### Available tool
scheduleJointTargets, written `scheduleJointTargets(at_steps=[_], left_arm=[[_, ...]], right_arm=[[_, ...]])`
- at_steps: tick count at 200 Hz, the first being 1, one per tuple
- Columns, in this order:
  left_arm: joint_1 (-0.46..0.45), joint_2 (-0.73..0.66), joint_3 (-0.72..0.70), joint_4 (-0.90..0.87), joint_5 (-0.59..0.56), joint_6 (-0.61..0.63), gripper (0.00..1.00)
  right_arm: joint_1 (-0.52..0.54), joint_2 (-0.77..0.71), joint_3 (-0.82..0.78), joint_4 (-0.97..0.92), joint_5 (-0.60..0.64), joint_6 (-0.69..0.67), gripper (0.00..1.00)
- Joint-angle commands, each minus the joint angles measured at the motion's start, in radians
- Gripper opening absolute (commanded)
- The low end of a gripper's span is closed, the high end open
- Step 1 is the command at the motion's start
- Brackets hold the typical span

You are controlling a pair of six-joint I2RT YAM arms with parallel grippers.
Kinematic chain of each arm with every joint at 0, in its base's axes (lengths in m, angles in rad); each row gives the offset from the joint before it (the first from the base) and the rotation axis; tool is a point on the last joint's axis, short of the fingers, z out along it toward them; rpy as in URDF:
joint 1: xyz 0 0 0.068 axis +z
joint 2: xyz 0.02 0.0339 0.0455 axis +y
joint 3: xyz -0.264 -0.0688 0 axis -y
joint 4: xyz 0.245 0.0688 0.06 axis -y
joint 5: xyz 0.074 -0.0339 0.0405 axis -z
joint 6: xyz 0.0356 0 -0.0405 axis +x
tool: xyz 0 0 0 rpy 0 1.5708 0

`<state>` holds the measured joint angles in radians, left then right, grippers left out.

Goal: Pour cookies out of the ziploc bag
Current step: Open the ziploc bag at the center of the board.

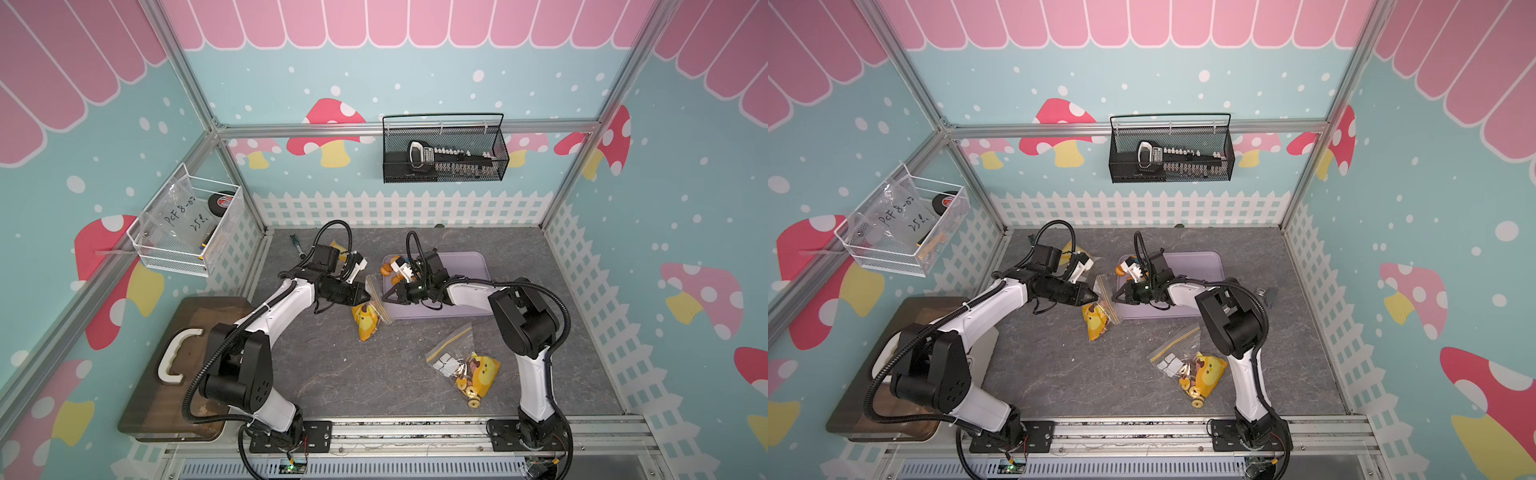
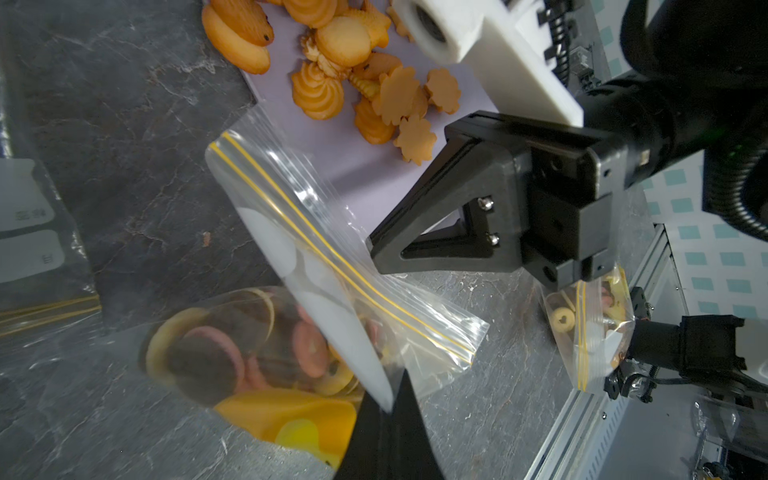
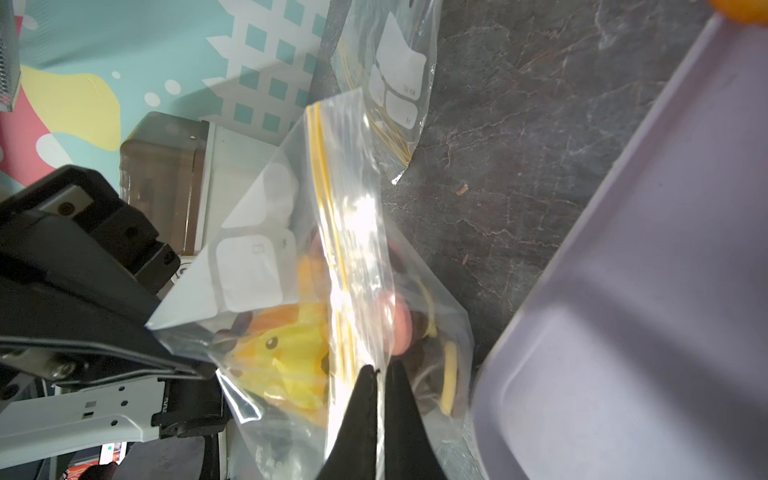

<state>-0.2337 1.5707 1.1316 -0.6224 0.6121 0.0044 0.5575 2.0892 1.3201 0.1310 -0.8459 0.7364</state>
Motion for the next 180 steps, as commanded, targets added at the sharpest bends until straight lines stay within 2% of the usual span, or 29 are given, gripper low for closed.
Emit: scheduleJointTargets(at_steps=[1, 50, 66, 78, 82, 180], left_arm=[[-0.010, -0.023, -0.009, 0.032, 0.061, 0.029, 0.00], [-0.020, -0.012, -0.007, 0.029, 0.045, 0.029, 0.00], [-0.020, -0.007, -0.005, 0.029, 0.044, 0.027, 0.00], [-0.020, 0.000, -0.003, 0.029, 0.042, 0.025, 0.00], [-0.021, 0.002, -0.004, 0.027, 0.039, 0.025, 0.00], [-0.022, 0.119, 0.047, -0.117, -0.215, 0.024, 0.00]], right_arm=[[0.006, 0.026, 0.035, -0.008, -0.002, 0.004, 0.14], [0.009, 0.022, 0.027, 0.068, -0.077, 0.047, 0.16], [0.011, 0.016, 0.013, 0.086, -0.096, 0.050, 0.12], [0.012, 0.014, 0.004, 0.090, -0.119, 0.051, 0.00], [0.013, 0.013, 0.000, 0.089, -0.120, 0.050, 0.00], [-0.014, -0.091, -0.103, 0.092, -0.069, 0.039, 0.00]])
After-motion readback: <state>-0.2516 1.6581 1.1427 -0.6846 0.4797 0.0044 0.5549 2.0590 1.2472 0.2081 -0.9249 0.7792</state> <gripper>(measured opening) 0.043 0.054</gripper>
